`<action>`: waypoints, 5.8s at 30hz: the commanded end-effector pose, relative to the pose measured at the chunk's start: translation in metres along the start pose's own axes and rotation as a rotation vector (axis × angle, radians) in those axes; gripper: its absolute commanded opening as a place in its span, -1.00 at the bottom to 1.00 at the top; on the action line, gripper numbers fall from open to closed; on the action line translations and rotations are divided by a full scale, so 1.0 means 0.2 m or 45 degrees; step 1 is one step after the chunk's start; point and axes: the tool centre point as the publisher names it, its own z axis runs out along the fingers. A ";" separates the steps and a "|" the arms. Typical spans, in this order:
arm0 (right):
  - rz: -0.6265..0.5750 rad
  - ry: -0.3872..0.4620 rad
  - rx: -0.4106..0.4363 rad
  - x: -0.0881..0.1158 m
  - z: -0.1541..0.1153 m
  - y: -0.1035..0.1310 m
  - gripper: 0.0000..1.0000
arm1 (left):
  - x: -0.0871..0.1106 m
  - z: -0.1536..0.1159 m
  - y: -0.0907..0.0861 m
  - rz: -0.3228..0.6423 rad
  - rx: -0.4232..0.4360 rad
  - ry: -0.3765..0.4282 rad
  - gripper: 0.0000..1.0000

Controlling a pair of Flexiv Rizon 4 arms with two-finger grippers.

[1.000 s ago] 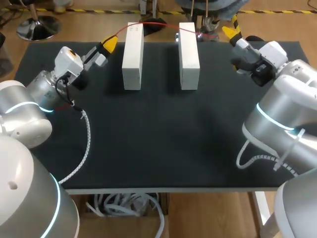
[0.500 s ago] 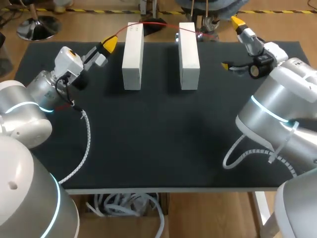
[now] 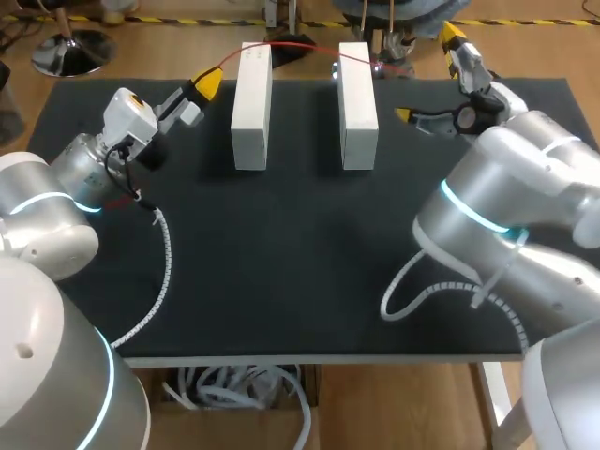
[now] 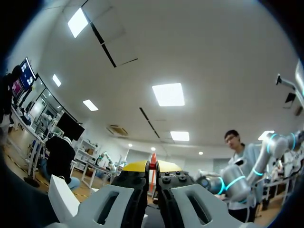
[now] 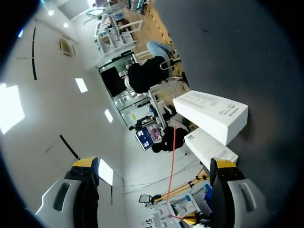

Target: Grab the tape and strap the tape.

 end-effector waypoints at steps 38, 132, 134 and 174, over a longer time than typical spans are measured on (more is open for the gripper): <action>0.119 0.184 -0.079 0.19 0.24 0.01 1.00 | 0.00 0.00 0.00 0.001 0.003 0.000 -1.00; 0.204 0.291 -0.075 0.20 0.29 -0.06 0.01 | 0.00 0.00 0.00 0.001 0.003 0.000 -1.00; 0.202 0.289 -0.075 0.20 0.29 -0.07 -0.07 | 0.00 0.00 0.00 0.001 0.003 0.000 -1.00; -0.708 0.417 -0.152 0.17 0.30 -0.15 -1.00 | 0.00 0.00 0.00 0.001 0.003 0.000 -1.00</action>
